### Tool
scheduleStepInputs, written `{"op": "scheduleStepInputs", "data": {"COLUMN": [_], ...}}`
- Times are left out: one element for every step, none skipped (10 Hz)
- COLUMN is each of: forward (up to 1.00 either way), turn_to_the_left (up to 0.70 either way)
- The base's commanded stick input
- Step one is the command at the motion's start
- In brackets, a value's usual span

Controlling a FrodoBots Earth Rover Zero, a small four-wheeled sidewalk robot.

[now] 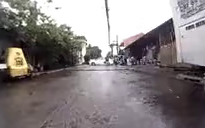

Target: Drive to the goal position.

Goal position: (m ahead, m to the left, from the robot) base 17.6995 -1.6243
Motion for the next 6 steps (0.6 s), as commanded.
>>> {"op": "scheduleStepInputs", "data": {"forward": [1.00,1.00,1.00,1.00,1.00,1.00], "turn_to_the_left": [-0.09,-0.26,-0.27,-0.27,-0.06,-0.20]}}
